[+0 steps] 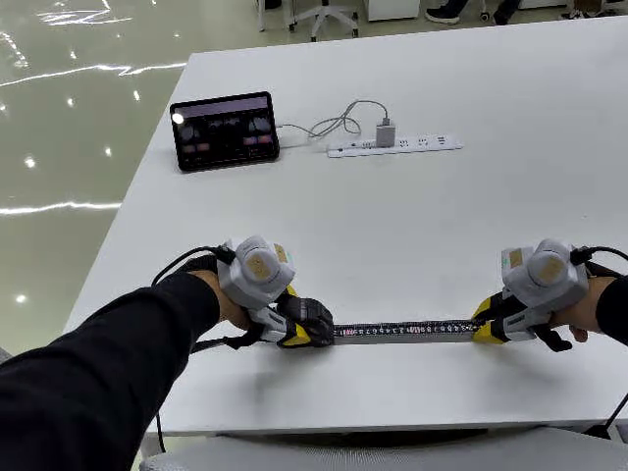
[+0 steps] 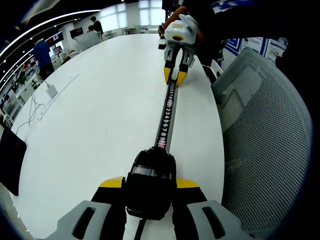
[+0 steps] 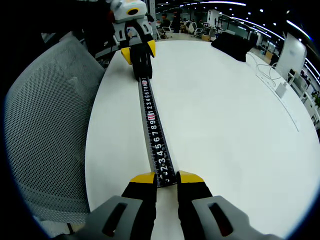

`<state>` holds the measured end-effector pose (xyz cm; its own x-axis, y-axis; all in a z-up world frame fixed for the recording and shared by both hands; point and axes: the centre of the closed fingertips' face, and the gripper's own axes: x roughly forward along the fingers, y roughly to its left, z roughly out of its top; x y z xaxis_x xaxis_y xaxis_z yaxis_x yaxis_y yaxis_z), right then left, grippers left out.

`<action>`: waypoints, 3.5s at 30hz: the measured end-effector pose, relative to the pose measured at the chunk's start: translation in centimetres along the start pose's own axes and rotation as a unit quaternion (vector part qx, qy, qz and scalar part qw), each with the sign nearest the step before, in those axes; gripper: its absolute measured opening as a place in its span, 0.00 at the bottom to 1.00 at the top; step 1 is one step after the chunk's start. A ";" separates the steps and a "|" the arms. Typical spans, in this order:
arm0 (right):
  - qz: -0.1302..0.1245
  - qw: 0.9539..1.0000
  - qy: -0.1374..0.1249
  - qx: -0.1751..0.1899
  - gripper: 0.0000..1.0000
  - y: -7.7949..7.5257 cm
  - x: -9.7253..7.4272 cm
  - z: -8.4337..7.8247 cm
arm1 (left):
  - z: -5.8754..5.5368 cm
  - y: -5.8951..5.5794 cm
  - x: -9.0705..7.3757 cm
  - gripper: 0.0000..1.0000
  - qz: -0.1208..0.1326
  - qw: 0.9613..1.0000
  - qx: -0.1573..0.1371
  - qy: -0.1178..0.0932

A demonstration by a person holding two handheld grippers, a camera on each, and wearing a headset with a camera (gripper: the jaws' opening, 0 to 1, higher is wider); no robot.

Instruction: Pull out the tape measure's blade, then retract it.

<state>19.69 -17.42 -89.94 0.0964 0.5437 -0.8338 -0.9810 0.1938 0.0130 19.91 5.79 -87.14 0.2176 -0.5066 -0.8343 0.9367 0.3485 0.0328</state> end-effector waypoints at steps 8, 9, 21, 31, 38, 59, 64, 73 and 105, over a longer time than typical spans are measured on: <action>-0.003 1.000 0.004 -0.001 0.11 -0.2 -0.4 -0.5 | 0.0 0.0 0.0 0.31 0.000 1.000 0.000 0.000; -0.003 1.000 0.004 -0.001 0.11 -0.2 -0.4 -0.6 | 0.0 0.0 0.0 0.31 0.000 1.000 0.000 0.000; -0.006 1.000 0.003 0.010 0.11 -0.5 -0.9 -1.3 | 0.0 0.0 0.0 0.31 -0.001 1.000 -0.001 0.000; -0.008 1.000 0.003 0.013 0.11 -0.6 -1.0 -1.7 | 0.1 0.0 0.1 0.31 -0.002 1.000 -0.002 0.000; -0.007 1.000 0.000 0.018 0.11 -0.5 -1.0 -1.6 | 0.1 0.0 0.1 0.31 -0.002 1.000 -0.001 0.001; 0.000 1.000 0.030 -0.007 0.12 -0.4 -0.9 -1.5 | 0.1 0.0 0.1 0.31 -0.002 1.000 -0.001 0.000; 0.002 0.998 0.048 -0.031 0.13 -0.3 -0.9 -1.3 | 0.2 0.0 0.1 0.31 -0.002 1.000 -0.001 0.000; -0.005 0.998 0.062 -0.024 0.25 -0.6 -1.0 -1.2 | 0.1 0.0 0.1 0.31 -0.003 1.000 -0.003 -0.001; -0.032 0.998 0.032 0.049 0.64 -0.6 -2.1 -1.8 | 0.2 0.2 -0.9 0.35 -0.012 1.000 -0.007 -0.013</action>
<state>19.80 -20.19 -89.18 0.1436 0.4757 -0.8678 -0.9516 0.3070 0.0108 19.94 6.16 -86.29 0.2021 -0.5358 -0.8198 0.9379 0.3469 0.0045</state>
